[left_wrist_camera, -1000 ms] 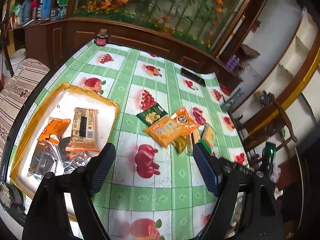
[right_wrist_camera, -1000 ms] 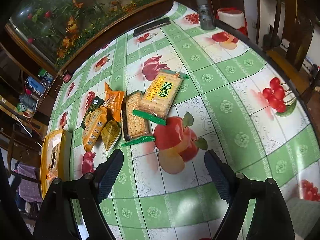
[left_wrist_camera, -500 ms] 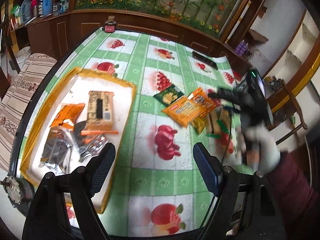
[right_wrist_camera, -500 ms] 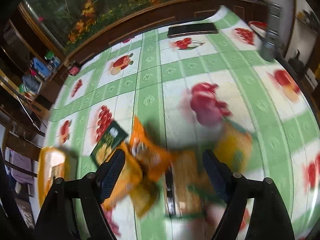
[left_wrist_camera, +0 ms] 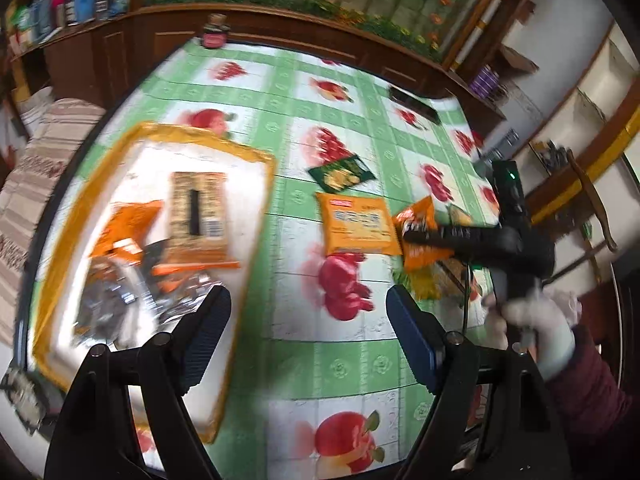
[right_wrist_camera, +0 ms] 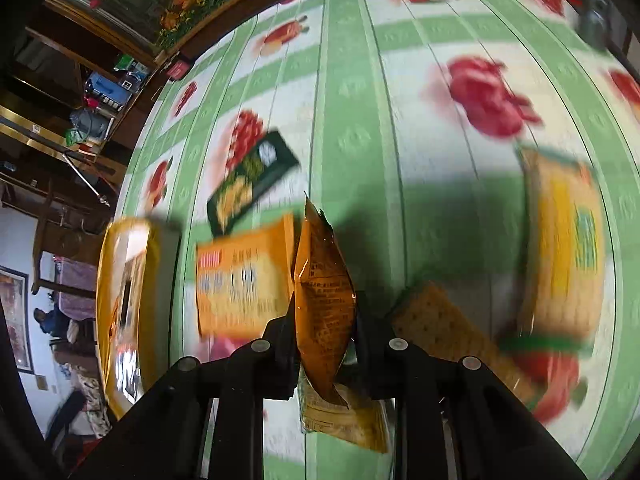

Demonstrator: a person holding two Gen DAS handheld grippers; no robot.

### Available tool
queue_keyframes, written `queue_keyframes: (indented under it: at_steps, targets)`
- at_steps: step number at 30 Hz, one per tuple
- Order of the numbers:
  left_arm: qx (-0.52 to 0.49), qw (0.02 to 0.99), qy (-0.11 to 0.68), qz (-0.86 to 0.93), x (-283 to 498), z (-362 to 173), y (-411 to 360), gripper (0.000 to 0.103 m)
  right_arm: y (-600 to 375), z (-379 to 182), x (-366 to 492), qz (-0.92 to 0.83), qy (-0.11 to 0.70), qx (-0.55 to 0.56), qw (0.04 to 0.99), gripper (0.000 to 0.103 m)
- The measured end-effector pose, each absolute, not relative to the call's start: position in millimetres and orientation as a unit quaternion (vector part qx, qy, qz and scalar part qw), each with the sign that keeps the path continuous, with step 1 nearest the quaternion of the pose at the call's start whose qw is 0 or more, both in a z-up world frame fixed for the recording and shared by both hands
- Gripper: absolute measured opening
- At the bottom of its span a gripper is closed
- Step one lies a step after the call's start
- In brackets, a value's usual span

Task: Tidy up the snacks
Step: 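Grasp a small orange packet with the right tool while the left grasps the orange cheese biscuit pack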

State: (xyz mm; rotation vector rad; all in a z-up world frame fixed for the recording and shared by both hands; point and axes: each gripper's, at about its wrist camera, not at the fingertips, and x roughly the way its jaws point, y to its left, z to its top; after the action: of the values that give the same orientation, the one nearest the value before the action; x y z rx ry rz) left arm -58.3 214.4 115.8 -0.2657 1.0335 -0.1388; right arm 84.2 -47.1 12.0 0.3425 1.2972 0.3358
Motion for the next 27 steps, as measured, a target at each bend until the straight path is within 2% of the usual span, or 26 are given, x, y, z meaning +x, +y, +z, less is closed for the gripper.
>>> queue_keyframes:
  at_steps: [6, 12, 16, 27]
  targets:
    - [-0.098, 0.843, 0.516, -0.119, -11, 95, 173, 0.080, -69, 14, 39, 0.139, 0.593, 0.145, 0.780, 0.023]
    - [0.018, 0.845, 0.511, -0.157, 59, 76, 114, 0.080, -100, 17, 17, 0.119, 0.588, 0.163, 0.784, 0.024]
    - [0.024, 0.812, 0.562, -0.158, 99, 37, 107, 0.080, -120, 18, 2, 0.109, 0.587, 0.184, 0.781, 0.024]
    - [0.048, 0.757, 0.613, -0.221, 51, 37, 96, 0.081, -126, 13, 0, 0.120, 0.588, 0.210, 0.772, 0.027]
